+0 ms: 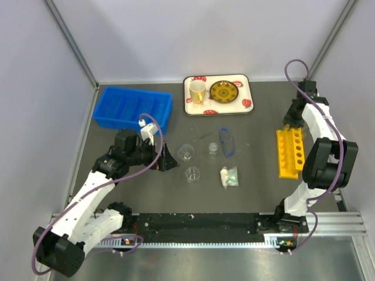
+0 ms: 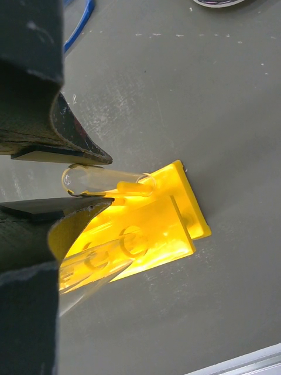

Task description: Organize the chemistry lab equipment

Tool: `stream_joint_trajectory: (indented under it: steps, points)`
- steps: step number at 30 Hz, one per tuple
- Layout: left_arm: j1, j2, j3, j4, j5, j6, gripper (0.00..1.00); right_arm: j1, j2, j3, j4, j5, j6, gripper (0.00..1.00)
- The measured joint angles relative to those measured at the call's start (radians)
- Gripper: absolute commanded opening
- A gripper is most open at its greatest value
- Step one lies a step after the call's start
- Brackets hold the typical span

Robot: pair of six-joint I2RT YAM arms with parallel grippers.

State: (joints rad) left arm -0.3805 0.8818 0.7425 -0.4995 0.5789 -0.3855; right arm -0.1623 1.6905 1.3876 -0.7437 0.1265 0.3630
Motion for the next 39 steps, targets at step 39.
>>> stream_joint_trajectory:
  steps: [39]
  points:
    - [0.0,0.0,-0.006,0.0,0.0,0.005,0.99,0.055,0.014,0.046,-0.045,0.027,0.005,0.36]
